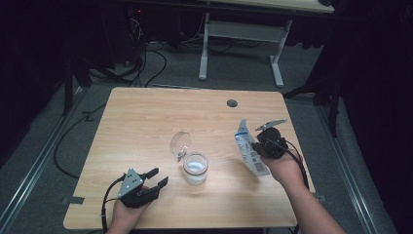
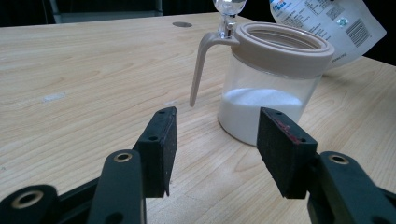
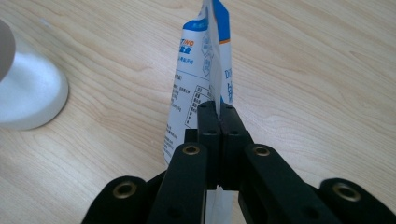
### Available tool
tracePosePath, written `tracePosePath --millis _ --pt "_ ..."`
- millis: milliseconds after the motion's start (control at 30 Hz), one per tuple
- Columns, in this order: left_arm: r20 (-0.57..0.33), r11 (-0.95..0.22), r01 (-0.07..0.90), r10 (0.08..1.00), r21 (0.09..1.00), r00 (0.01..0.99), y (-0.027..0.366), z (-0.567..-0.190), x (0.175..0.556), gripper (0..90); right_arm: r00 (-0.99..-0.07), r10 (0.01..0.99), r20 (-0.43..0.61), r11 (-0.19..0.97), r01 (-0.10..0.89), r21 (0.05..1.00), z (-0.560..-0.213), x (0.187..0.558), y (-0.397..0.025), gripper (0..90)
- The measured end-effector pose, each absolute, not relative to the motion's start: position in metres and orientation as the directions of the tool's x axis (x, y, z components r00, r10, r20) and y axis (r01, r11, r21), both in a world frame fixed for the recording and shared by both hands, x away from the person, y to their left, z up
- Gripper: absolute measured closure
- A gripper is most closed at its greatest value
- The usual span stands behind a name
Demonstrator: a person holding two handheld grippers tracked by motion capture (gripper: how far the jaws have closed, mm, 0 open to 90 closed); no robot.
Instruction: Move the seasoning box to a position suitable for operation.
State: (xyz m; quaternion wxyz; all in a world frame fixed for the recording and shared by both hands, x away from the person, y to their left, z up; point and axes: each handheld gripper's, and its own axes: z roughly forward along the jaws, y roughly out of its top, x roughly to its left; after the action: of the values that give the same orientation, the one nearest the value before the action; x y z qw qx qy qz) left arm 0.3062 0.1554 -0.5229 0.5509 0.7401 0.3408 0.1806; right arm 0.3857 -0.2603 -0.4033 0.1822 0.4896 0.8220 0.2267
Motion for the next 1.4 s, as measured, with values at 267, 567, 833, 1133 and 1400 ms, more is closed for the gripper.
tracePosePath --millis 267,567,833,1133,1400 --pt "-0.112 -0.156 0.307 0.706 0.939 0.7 0.156 -0.523 0.306 48.0 -0.449 0.891 -0.067 0.397 0.699 0.594 -0.408 0.379 -0.264 89.8" --pt "-0.112 -0.158 0.31 0.706 0.938 0.699 0.156 -0.523 0.307 48.0 -0.448 0.892 -0.057 0.372 0.658 0.655 -0.414 0.369 -0.263 89.8" --pt "-0.127 -0.131 0.317 0.725 0.939 0.676 0.166 -0.521 0.311 48.0 -0.434 0.9 -0.051 0.333 0.605 0.724 -0.421 0.357 -0.267 89.8" --pt "-0.111 -0.141 0.321 0.748 0.937 0.654 0.177 -0.52 0.315 48.0 -0.413 0.911 -0.007 0.258 0.556 0.79 -0.427 0.348 -0.278 89.9" --pt "-0.117 -0.143 0.338 0.758 0.93 0.642 0.189 -0.522 0.318 48.0 -0.406 0.914 0.015 0.212 0.51 0.833 -0.434 0.339 -0.285 89.8"
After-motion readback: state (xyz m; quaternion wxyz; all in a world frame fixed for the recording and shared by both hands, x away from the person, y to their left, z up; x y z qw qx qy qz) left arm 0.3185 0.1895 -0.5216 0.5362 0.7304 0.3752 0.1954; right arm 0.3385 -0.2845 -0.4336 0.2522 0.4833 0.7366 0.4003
